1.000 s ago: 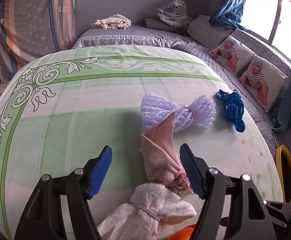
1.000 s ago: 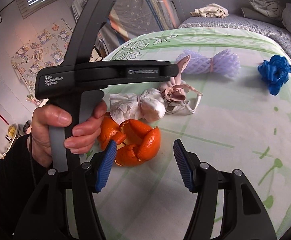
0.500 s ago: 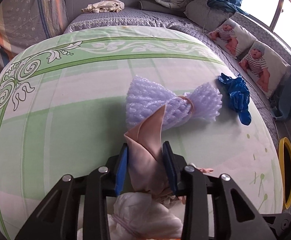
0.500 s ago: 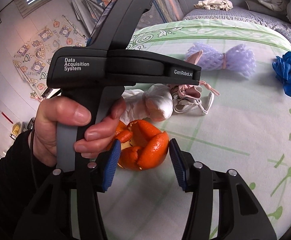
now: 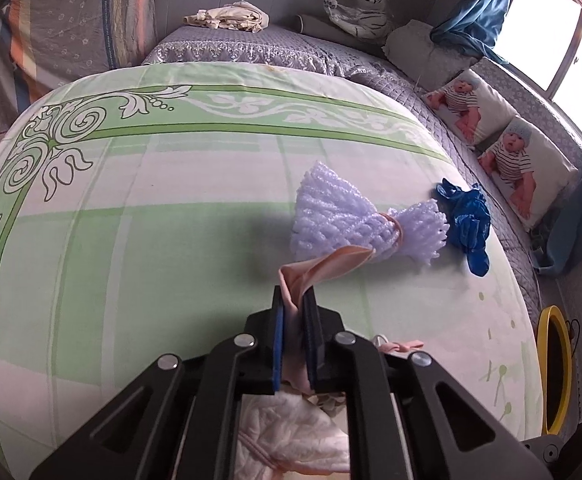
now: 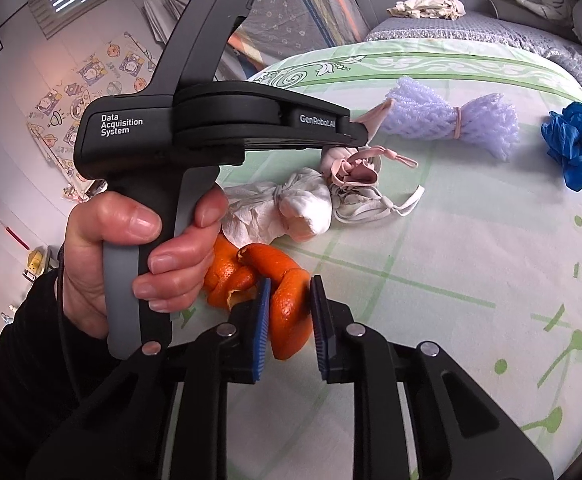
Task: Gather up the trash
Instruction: 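Grasp the pink cloth with left tool while right tool grasps the orange peel, then carry pink cloth and orange peel over the yellow bin and open both tools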
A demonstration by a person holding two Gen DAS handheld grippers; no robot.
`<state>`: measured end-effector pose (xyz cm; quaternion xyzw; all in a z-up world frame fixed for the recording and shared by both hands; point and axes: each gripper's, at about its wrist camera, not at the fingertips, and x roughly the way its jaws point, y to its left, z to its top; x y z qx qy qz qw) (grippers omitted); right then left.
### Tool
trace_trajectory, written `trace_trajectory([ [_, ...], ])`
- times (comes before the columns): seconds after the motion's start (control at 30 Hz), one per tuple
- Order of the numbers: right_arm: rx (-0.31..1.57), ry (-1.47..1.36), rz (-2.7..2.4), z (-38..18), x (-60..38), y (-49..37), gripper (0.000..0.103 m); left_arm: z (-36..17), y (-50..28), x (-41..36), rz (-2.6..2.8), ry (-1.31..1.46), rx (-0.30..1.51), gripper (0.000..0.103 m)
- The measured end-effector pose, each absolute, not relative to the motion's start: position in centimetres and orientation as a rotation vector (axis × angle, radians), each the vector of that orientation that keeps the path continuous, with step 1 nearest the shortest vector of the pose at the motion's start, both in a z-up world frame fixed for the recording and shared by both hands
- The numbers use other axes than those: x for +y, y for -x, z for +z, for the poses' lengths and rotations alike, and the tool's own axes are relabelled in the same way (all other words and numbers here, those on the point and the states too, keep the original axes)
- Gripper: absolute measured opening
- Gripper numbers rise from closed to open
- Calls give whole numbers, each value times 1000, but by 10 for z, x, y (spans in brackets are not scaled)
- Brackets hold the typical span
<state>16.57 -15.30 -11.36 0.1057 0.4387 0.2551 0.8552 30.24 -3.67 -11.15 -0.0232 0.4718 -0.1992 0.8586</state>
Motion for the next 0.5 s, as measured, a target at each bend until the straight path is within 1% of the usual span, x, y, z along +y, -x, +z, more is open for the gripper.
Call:
trace_trajectory([
  [0.23, 913, -230, 532, -115, -170, -155, 16, -91, -290, -25, -417, 99, 938, 6],
  [0.5, 865, -231, 487, -99, -194, -133, 16, -55, -273, -11, -396, 147, 845, 6],
])
